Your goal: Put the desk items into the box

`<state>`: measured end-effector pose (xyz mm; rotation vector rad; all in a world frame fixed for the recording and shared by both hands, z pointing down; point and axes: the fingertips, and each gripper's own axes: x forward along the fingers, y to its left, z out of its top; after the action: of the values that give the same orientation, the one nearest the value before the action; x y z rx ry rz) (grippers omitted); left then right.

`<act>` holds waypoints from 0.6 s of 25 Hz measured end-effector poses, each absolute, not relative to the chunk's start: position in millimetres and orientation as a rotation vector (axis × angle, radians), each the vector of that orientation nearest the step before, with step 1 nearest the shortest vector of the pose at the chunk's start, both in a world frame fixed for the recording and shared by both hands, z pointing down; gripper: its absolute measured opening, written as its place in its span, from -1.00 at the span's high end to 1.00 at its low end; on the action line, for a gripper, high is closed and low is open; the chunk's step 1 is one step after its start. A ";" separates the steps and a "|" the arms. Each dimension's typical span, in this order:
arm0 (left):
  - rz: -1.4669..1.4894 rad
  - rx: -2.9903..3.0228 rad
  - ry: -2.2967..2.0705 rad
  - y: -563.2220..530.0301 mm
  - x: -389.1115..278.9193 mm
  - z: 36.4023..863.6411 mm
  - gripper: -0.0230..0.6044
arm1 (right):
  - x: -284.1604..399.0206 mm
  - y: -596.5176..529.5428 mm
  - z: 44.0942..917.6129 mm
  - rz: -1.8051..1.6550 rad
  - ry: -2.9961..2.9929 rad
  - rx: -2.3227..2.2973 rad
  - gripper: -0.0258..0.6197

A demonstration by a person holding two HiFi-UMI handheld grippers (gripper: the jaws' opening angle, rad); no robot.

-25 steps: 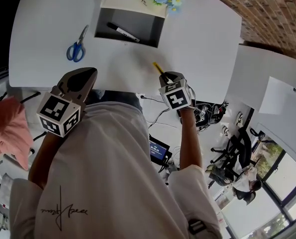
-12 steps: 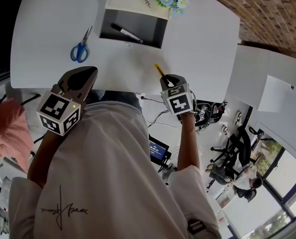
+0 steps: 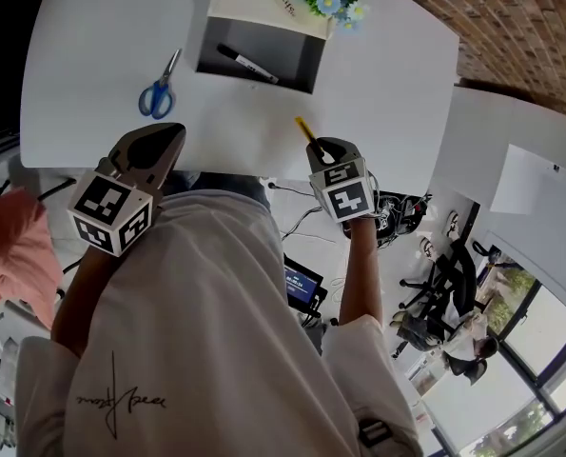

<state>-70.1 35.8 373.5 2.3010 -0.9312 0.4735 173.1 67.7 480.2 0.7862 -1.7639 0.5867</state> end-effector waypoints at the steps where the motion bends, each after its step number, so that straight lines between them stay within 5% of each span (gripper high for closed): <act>1: 0.473 2.299 -0.933 35.7 -71.0 373.8 0.91 | 170.3 66.2 477.9 0.587 -1.773 0.780 0.66; 15: 0.442 2.263 -0.964 30.9 -82.8 378.8 0.91 | 147.0 42.1 452.0 0.532 -1.824 0.746 0.66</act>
<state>-82.8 30.9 378.8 2.2628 -0.9640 0.4419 147.0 42.1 452.0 0.7460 -1.8244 0.5316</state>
